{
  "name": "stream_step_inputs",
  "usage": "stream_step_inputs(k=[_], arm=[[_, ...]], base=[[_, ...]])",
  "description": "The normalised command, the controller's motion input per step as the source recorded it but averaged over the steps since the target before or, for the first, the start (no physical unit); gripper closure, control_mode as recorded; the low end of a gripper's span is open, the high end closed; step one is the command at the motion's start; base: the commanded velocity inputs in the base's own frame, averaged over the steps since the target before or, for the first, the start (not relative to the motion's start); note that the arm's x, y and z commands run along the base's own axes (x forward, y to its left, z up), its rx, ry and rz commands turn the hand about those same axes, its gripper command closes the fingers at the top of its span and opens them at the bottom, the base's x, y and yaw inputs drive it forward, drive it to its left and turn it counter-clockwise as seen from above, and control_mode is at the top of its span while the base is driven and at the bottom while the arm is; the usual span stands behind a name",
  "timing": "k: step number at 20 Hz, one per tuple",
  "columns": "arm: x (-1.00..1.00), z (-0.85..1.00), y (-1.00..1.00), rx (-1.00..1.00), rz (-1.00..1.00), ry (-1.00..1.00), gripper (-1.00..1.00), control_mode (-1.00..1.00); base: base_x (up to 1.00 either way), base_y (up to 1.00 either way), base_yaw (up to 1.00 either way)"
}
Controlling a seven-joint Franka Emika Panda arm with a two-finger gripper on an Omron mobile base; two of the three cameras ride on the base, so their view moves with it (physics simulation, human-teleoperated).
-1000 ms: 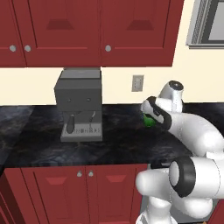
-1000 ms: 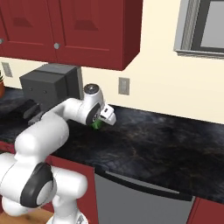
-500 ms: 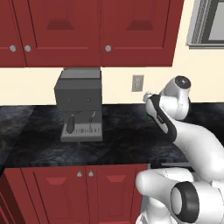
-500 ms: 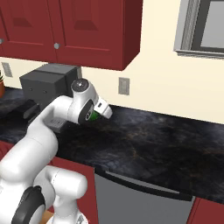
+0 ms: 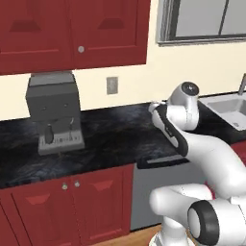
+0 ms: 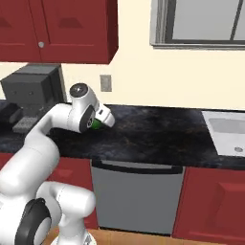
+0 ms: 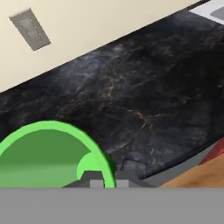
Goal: Place the pitcher and cup on the dining counter for serving.
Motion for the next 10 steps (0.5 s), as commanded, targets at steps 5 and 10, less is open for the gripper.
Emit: stream_step_inputs(k=[5, 10], arm=[[0.00, 0.00, 0.00, 0.00, 0.00, 0.00, 1.00, 1.00], [0.00, 0.00, 0.00, 0.00, 0.00, 0.00, 1.00, 1.00]], base=[[-0.38, 0.01, -0.78], [-0.10, 0.00, -0.87]])
